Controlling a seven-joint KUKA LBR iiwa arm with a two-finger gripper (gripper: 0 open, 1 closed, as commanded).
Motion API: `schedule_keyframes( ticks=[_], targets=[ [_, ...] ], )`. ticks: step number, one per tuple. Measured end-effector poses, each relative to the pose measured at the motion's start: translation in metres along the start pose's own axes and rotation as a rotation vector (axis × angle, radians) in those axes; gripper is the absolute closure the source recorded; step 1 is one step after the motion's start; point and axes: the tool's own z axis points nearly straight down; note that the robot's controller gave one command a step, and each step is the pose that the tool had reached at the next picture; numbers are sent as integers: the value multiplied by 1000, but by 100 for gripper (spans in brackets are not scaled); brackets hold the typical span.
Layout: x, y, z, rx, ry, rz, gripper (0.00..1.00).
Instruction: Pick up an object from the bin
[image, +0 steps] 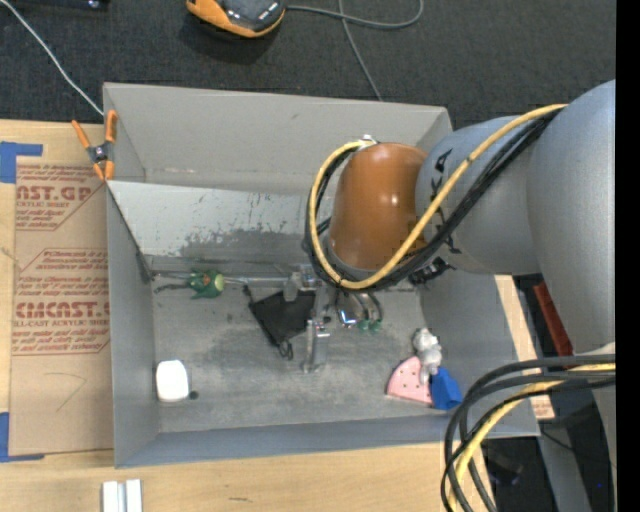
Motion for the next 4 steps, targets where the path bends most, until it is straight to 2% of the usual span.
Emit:
schedule_keyframes(
  ticks=[1, 2, 3, 4],
  targets=[
    [-30, -54, 40, -1, -5, 114, 0],
    [-34, -6, 52, 0, -3, -267, 0],
    [-18, 14, 52, -2, -8, -29, 100],
    [-18, 14, 52, -3, -8, -29, 100]
  ],
)
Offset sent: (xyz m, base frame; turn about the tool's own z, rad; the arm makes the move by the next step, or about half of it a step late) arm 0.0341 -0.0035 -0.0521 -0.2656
